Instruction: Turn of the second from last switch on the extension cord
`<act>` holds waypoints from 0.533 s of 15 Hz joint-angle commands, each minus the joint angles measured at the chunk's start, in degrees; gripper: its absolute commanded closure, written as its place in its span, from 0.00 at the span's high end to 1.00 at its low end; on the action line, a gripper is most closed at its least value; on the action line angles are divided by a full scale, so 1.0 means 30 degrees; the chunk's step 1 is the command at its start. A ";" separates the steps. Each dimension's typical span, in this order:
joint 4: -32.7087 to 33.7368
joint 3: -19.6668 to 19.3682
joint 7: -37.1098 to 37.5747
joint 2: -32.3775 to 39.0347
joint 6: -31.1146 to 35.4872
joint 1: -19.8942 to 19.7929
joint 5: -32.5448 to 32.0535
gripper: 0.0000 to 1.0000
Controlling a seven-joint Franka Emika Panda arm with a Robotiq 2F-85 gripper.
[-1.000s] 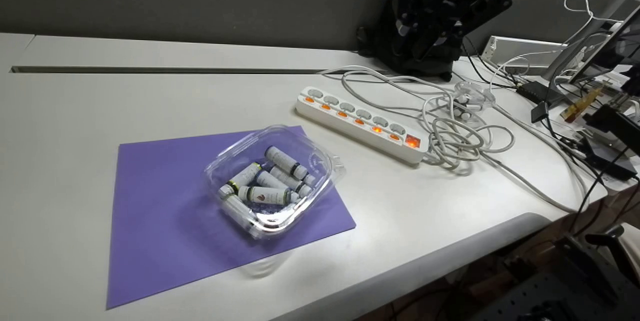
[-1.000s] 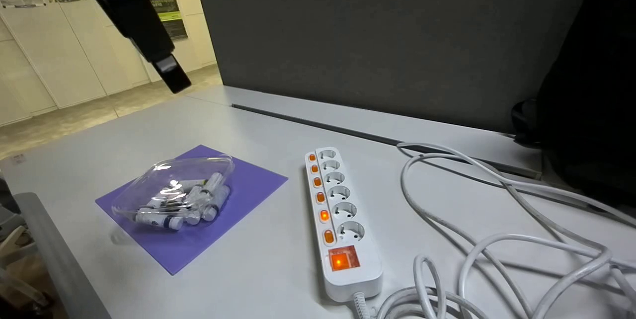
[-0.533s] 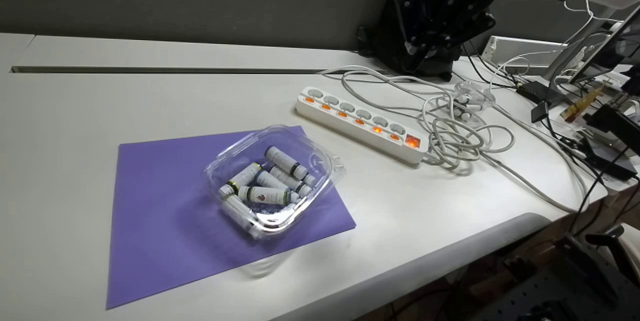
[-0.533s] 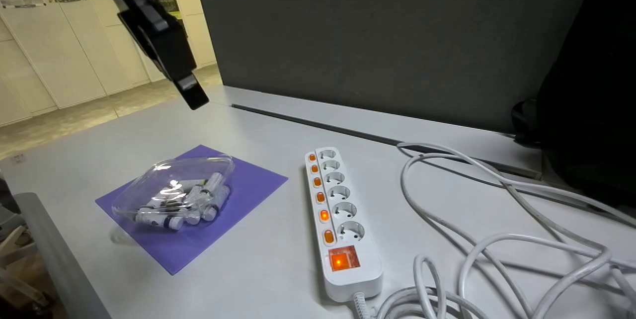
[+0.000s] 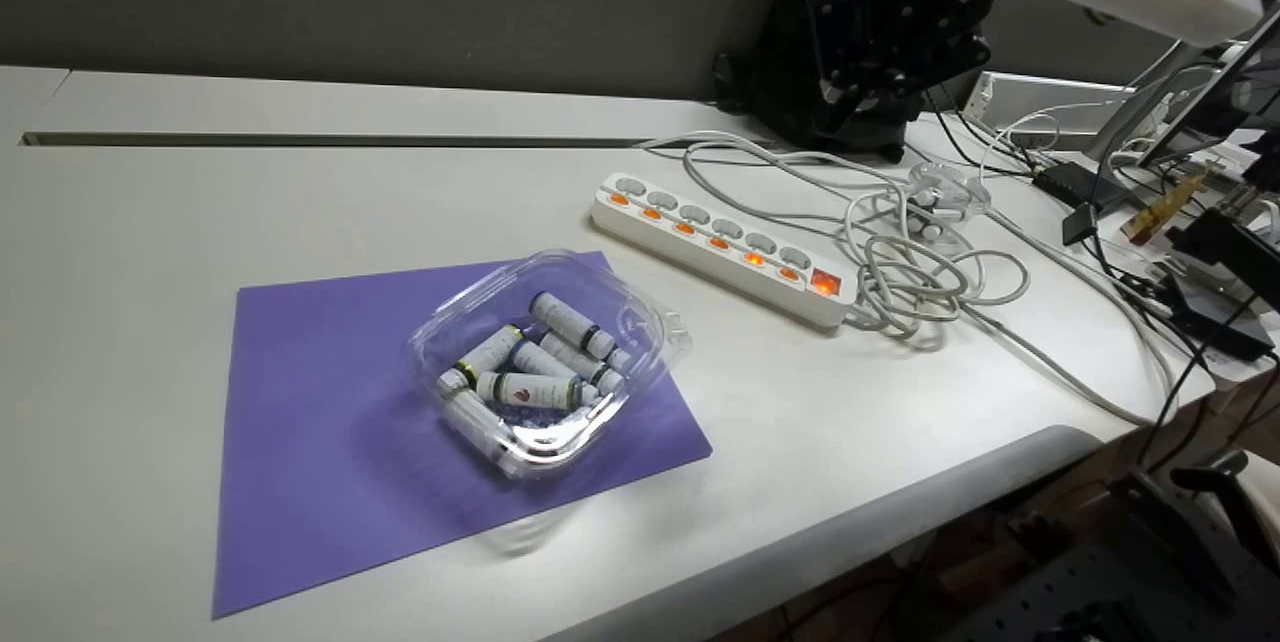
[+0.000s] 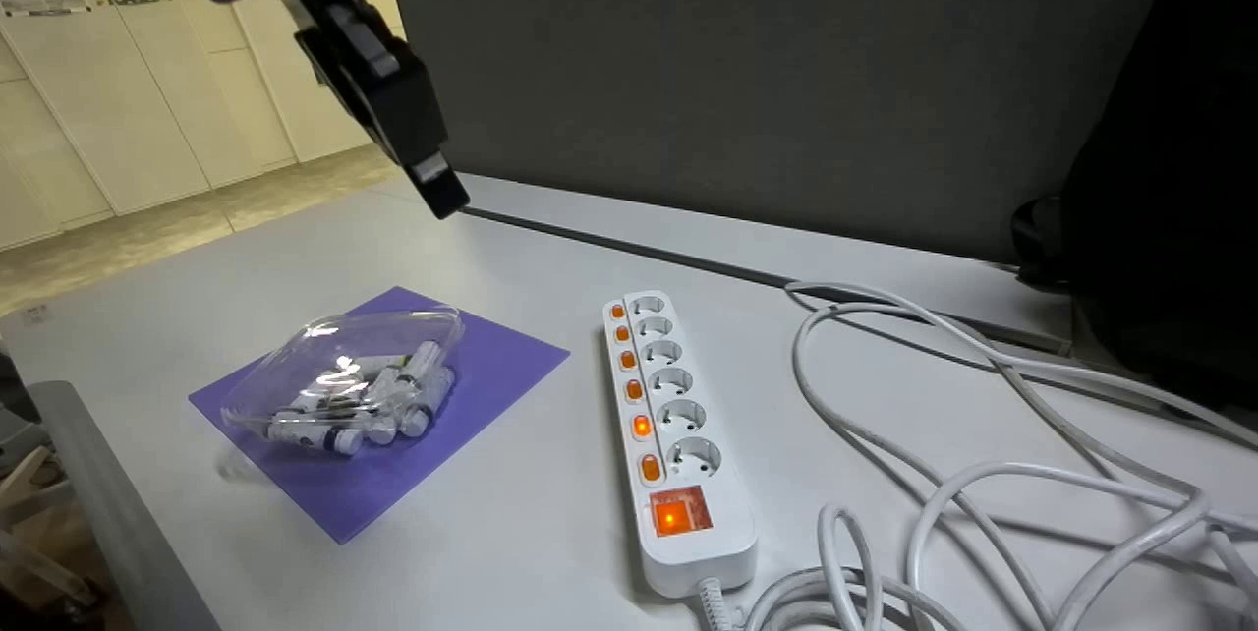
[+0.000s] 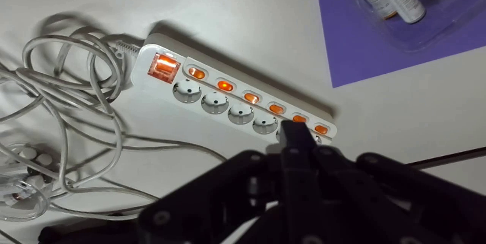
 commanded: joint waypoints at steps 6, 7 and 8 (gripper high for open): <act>0.3383 -0.2513 -0.1488 0.5736 0.1263 0.0214 0.0840 0.00; 0.3854 -0.2706 -0.1774 0.6416 0.1106 0.0306 0.1158 0.00; 0.4274 -0.2822 -0.2167 0.6996 0.0916 0.0388 0.1575 0.00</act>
